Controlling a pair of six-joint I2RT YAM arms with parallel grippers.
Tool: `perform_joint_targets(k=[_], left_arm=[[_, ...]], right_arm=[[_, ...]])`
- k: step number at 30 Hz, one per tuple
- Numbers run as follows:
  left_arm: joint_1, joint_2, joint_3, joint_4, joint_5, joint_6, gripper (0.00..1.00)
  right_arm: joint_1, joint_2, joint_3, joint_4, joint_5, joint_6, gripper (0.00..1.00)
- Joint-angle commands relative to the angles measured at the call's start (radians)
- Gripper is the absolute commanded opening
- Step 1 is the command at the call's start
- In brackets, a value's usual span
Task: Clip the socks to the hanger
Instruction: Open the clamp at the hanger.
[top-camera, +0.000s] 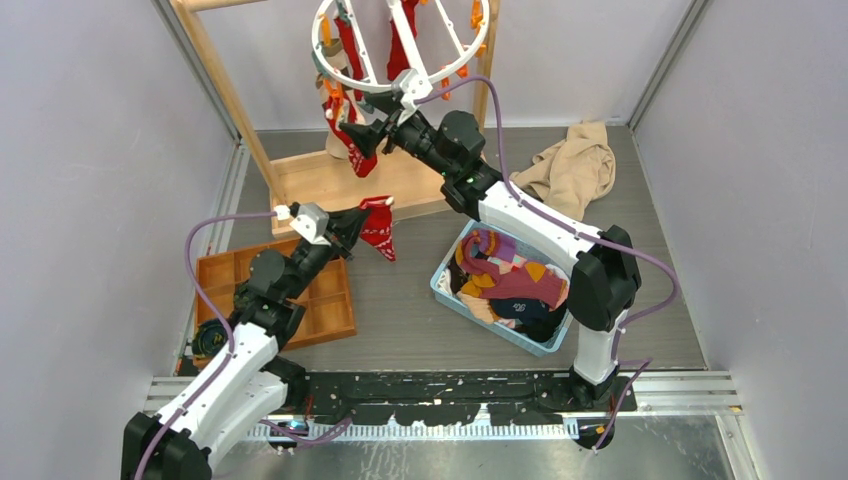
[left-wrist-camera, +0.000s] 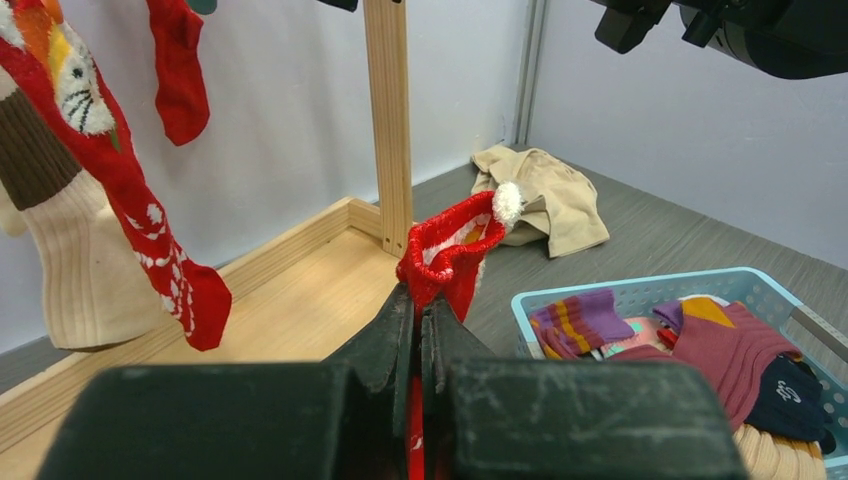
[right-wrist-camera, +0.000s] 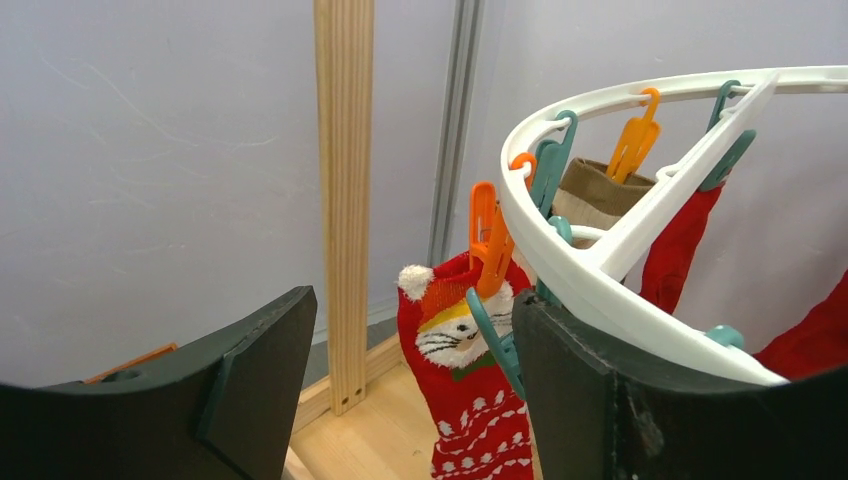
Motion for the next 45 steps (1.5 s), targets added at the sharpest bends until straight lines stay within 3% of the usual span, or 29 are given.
perform_joint_targets(k=[1, 11, 19, 45], left_arm=[[0.011, 0.004, 0.063, 0.006, 0.03, 0.019, 0.0], [0.021, 0.012, 0.084, -0.017, 0.058, 0.019, 0.0], [0.036, 0.02, 0.092, -0.019, 0.076, 0.019, 0.0], [0.081, 0.09, 0.118, 0.039, 0.164, -0.026, 0.0]], right_arm=[[-0.005, -0.013, 0.006, 0.131, 0.043, 0.0, 0.78], [-0.006, -0.014, -0.048, 0.218, -0.048, -0.068, 0.76], [-0.008, 0.005, -0.044, 0.25, -0.072, -0.087, 0.68], [-0.009, -0.115, -0.181, 0.333, -0.243, -0.206, 0.7]])
